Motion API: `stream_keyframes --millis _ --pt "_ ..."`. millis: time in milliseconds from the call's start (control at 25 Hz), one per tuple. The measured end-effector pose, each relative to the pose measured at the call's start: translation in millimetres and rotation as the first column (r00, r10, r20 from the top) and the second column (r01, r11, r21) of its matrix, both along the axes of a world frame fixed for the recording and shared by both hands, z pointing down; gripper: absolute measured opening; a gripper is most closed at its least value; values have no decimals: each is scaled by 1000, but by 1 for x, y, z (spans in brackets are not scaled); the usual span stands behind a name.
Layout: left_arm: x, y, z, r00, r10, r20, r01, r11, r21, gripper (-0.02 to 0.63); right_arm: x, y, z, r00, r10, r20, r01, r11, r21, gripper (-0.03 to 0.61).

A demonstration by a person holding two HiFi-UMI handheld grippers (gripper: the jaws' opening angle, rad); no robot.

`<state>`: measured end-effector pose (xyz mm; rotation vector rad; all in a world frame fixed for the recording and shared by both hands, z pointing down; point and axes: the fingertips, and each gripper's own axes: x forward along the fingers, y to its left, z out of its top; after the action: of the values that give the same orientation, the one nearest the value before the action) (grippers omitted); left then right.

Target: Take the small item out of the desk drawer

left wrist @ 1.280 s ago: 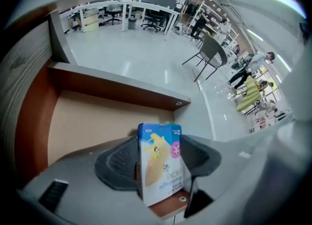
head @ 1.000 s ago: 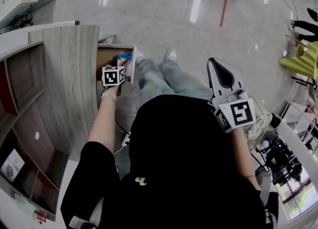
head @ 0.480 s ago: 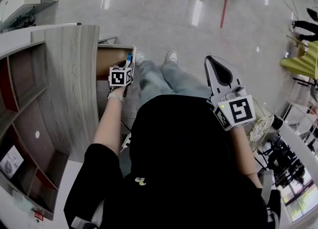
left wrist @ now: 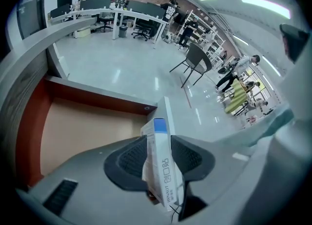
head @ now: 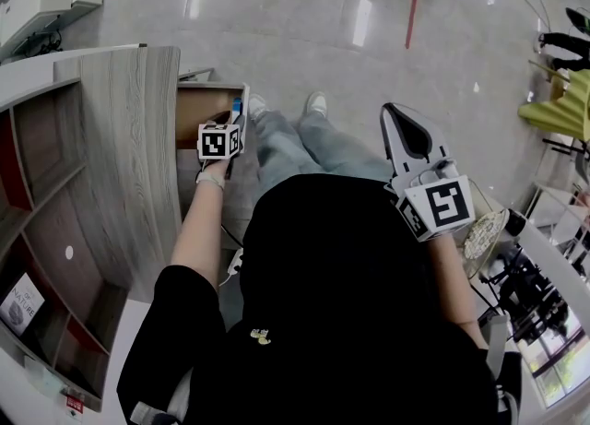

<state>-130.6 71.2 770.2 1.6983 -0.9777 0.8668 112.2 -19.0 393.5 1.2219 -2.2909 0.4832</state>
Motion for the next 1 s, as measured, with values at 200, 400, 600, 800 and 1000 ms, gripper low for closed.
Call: stream_keyframes --millis 200,400,600,800,1000 --pt "-5 -2 1 1000 -22 13 22 1000 -19 149 -3 0 -2 1000 3 -3 -3 1000 3 -4" --pt "-4 -4 1 998 16 60 -14 1000 -20 149 -7 -1 -3 1000 7 -5 -7 1000 11 -5" --pt "-5 -1 9 987 41 155 -40 999 -9 149 -10 0 -4 1000 16 -9 -16 1000 13 -5" --pt "-14 -2 7 958 72 276 -77 997 6 126 -14 -1 -4 1000 21 -12 -21 1000 14 -5" --pt "-22 2 23 964 54 259 -46 998 -36 126 -18 -2 -3 1000 23 -17 -23 1000 14 -3"
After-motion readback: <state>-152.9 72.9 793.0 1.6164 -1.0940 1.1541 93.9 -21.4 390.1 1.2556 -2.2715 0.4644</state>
